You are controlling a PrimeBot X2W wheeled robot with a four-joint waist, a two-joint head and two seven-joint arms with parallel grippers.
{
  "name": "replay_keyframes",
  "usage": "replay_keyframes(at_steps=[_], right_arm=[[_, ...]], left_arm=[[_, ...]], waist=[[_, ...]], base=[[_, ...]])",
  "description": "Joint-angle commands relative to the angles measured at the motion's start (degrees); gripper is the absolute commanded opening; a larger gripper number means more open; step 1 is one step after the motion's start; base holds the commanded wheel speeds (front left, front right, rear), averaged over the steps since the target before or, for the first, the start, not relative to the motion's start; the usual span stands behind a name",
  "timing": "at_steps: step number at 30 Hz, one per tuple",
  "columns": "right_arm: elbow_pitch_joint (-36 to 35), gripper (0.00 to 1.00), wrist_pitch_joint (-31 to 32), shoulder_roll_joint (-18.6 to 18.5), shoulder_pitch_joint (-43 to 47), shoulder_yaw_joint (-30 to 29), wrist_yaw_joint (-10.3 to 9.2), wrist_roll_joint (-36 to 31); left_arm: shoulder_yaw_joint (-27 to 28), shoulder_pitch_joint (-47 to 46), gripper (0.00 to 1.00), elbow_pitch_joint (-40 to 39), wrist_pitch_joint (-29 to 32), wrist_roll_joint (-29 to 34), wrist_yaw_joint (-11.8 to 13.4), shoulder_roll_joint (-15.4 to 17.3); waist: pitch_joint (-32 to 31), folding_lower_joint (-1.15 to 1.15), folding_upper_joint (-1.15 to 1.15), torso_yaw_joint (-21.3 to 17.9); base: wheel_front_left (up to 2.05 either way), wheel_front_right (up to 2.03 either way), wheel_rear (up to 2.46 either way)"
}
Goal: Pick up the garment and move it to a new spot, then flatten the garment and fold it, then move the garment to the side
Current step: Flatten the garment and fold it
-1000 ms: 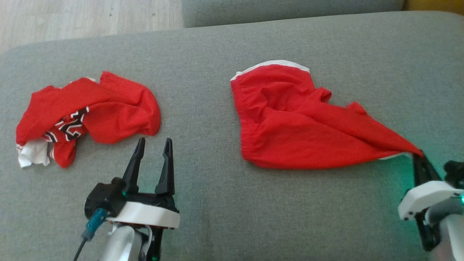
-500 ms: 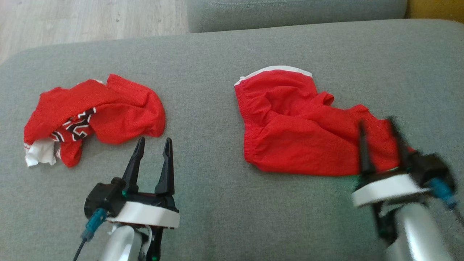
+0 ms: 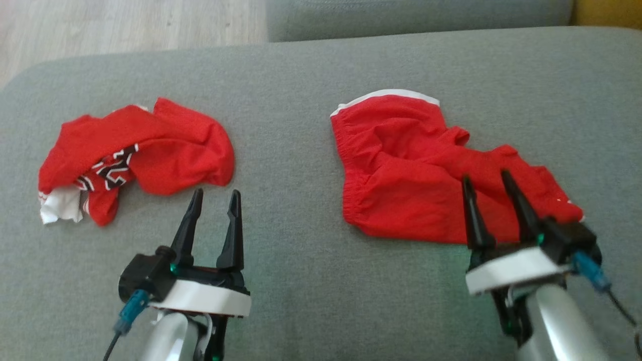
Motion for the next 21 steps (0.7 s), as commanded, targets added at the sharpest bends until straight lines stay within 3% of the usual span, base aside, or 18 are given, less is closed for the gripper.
replay_keyframes(at_steps=[1, 6, 13, 21], right_arm=[[-1.0, 1.0, -0.1, -0.9, -4.7, 1.2, 0.26, -0.2], [2.8, 1.0, 4.8, -2.4, -11.3, -0.3, 0.26, 0.4], [16.8, 1.0, 19.3, -5.7, -24.9, -4.7, 0.26, 1.9], [27.3, 1.0, 28.1, -10.3, -33.0, 4.5, 0.26, 7.3]], left_arm=[[1.1, -1.3, 1.0, -2.1, -0.3, 0.3, 0.1, 0.2], [0.3, -2.3, 1.0, -1.9, -0.3, 0.1, 0.1, 0.2], [-2.4, -4.8, 1.0, -1.3, -0.3, -1.6, 0.1, 0.2], [-4.4, -6.5, 1.0, -0.7, -0.3, -2.9, 0.1, 0.2]], waist=[[0.9, 0.0, 0.0, 0.7], [2.8, 0.0, 0.0, 2.3], [6.5, 0.0, 0.0, 6.5], [8.4, 0.0, 0.0, 9.7]], base=[[0.0, 0.0, 0.0], [0.0, 0.0, 0.0], [0.0, 0.0, 0.0], [0.0, 0.0, 0.0]])
